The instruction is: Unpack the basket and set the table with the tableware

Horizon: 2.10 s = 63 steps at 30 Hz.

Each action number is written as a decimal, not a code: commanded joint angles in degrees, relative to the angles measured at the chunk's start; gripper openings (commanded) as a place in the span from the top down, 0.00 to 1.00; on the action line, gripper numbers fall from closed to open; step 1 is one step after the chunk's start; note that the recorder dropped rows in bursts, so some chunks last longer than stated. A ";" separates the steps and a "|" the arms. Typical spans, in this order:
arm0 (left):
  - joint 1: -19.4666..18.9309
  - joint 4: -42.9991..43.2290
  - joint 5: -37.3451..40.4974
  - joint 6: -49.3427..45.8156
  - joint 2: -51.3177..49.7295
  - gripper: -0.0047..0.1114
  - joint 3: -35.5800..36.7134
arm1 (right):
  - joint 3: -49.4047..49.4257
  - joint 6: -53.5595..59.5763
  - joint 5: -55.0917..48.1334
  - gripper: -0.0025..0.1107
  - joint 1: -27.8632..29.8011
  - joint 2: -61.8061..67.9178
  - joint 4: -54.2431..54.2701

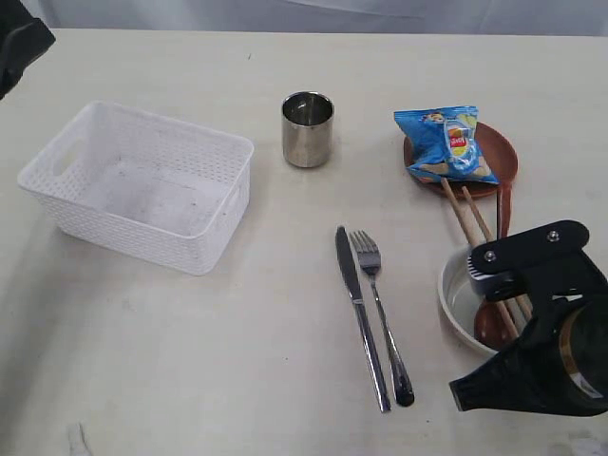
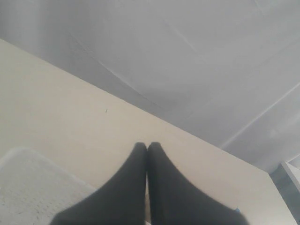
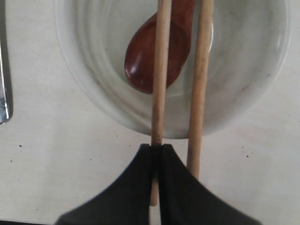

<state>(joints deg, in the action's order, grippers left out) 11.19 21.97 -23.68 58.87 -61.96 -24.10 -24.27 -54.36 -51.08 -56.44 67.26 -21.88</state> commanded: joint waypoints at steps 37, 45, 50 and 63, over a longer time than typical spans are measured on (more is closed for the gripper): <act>-0.18 0.28 -0.32 0.41 -0.08 0.96 0.37 | -4.78 1.00 -7.77 0.63 0.32 -0.34 0.82; -0.18 0.28 -0.32 0.31 -0.08 0.96 0.37 | -9.85 5.06 -10.32 0.62 1.23 -0.34 0.75; -0.18 0.28 -0.32 0.31 -0.08 0.96 0.37 | -10.38 12.67 -7.21 0.62 12.14 -0.22 2.68; -0.18 0.28 -0.32 0.31 -0.08 0.96 0.37 | -10.38 39.08 0.71 0.54 25.10 5.49 16.60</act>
<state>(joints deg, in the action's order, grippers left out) 11.19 21.97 -23.68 58.99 -61.96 -24.10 -34.49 -15.89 -50.93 -31.77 70.64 -4.25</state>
